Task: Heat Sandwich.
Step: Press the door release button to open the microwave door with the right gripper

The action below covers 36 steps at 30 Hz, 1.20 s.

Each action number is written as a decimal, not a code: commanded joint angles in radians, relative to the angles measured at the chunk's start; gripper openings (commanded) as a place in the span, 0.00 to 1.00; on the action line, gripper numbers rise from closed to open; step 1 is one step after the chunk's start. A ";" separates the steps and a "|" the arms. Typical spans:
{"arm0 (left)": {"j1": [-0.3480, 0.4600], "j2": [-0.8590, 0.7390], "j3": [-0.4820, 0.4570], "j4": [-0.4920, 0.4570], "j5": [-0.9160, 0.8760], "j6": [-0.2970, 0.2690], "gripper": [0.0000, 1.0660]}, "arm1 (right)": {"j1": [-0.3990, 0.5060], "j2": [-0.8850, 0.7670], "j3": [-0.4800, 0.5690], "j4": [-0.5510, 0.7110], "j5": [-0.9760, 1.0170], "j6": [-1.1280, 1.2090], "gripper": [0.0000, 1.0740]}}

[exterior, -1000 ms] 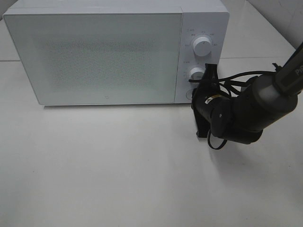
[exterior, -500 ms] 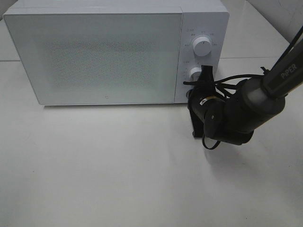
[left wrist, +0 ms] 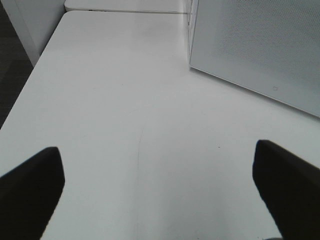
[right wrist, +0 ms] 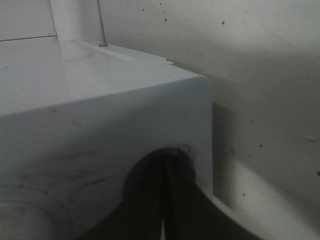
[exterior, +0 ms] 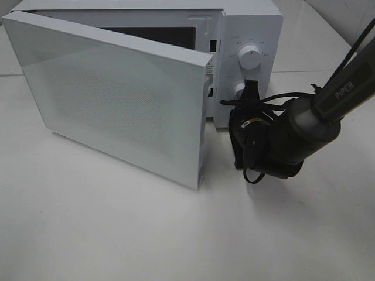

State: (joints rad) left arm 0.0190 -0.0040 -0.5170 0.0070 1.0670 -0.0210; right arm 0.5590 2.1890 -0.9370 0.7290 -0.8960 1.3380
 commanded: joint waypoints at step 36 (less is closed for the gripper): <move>0.003 -0.007 0.001 -0.001 0.000 0.000 0.92 | -0.033 -0.049 -0.078 -0.101 0.004 -0.026 0.00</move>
State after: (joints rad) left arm 0.0190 -0.0040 -0.5170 0.0070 1.0670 -0.0210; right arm 0.5470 2.1590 -0.9520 0.7420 -0.7760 1.3300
